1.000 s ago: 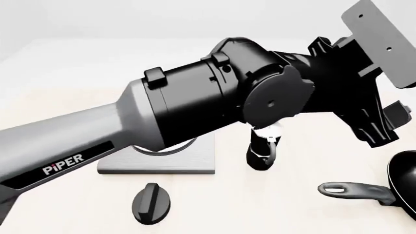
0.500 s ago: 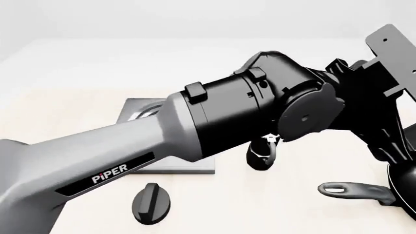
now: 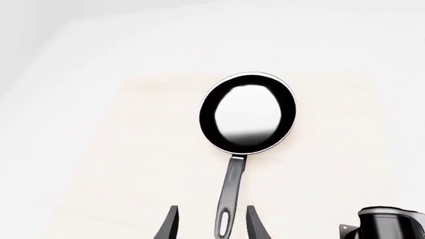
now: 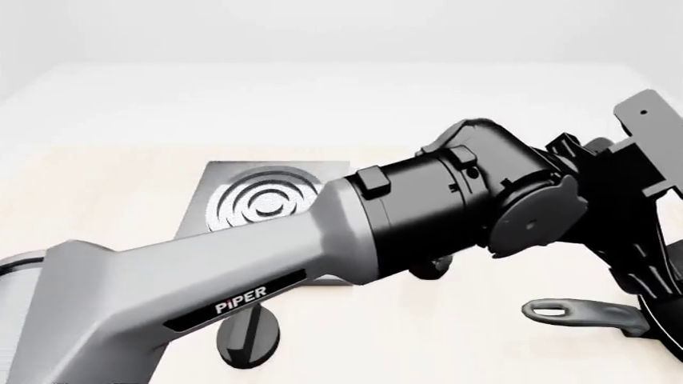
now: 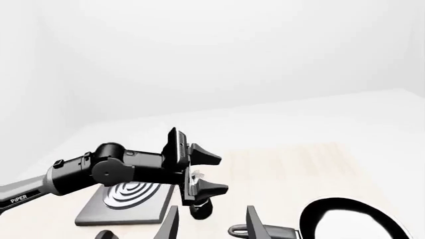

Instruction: Put the frying pan on the stove.

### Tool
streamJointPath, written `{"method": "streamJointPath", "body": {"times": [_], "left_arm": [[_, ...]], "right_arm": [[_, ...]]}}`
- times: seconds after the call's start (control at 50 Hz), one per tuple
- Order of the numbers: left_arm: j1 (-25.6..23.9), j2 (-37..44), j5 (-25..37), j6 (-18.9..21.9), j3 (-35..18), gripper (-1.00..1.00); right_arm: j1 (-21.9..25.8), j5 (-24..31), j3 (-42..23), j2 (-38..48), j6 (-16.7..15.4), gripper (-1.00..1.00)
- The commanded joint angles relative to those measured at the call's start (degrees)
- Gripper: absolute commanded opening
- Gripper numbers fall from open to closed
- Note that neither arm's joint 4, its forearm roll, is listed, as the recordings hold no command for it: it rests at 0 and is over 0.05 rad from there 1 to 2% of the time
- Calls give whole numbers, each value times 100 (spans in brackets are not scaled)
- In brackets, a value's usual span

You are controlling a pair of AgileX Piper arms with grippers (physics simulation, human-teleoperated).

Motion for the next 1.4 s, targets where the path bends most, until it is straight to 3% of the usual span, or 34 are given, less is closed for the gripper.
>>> {"method": "streamJointPath", "body": {"times": [0.02,0.5,1.4], "left_arm": [[1,251,-38,-96,-39,100],[-103,664,-244,-267,222,100],[187,1518,-238,-285,-203,100]], "right_arm": [[-2,0,-2,0,7,100],[1,0,-7,0,49,100],[-20,0,11,0,143,100]]}}
